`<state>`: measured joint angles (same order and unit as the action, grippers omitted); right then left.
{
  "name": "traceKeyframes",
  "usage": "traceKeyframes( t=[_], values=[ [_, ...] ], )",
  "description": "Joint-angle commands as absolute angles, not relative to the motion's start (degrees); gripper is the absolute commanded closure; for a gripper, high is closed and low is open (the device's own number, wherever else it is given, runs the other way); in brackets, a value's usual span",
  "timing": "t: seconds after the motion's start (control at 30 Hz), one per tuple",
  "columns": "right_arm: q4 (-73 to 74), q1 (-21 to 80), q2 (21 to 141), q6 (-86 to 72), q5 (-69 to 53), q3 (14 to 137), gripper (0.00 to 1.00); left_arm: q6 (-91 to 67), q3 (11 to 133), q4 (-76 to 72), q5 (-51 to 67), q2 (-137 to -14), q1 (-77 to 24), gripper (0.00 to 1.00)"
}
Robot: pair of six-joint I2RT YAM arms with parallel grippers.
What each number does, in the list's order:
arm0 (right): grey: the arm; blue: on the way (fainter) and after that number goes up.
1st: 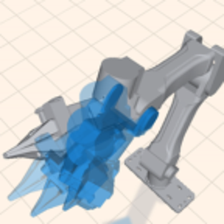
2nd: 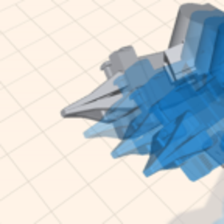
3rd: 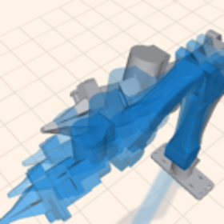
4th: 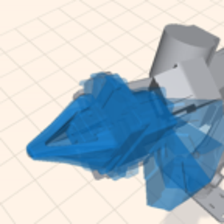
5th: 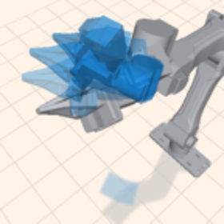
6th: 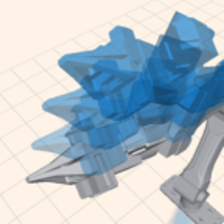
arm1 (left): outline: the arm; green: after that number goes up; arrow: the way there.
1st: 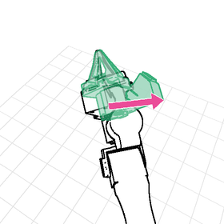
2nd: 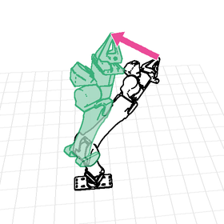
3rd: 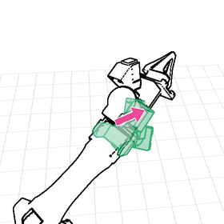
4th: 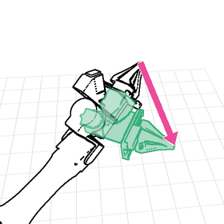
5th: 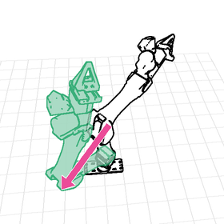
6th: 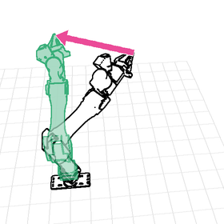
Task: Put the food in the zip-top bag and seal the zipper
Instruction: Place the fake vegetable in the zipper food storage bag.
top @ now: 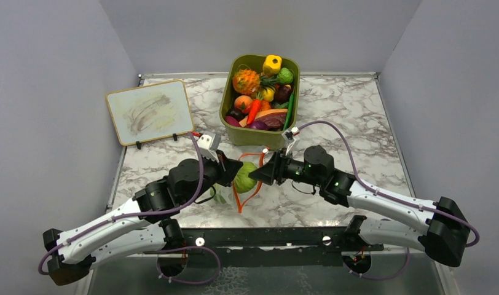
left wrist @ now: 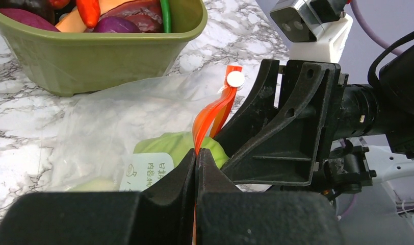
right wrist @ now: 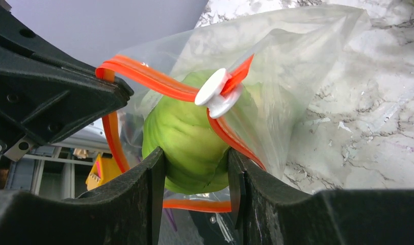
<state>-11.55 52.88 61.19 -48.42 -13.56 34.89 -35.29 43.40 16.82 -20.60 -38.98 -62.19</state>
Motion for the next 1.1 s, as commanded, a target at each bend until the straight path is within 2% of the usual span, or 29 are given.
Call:
traceKeyframes(
  t=[0.0,0.17,0.47,0.8,1.07],
  values=[
    [-12.4,54.3,61.9,-49.1,-5.9,38.3,0.71,-36.1,43.2,13.8,-18.5,-37.4,-61.9,1.00],
    [-10.2,55.4,65.0,-49.2,-4.5,41.2,0.66,-36.3,43.0,13.4,-17.9,-36.7,-61.9,1.00],
    [-8.3,57.5,70.4,-46.5,5.9,43.4,0.60,-36.6,42.6,13.2,-17.8,-36.0,-61.9,1.00],
    [-3.7,59.0,73.3,-44.4,6.9,48.5,0.32,-36.1,42.2,14.0,-19.2,-35.3,-61.9,1.00],
    [3.4,59.0,65.6,-43.7,6.6,49.7,0.31,-35.1,42.0,14.7,-21.0,-35.1,-61.8,1.00]
  ],
)
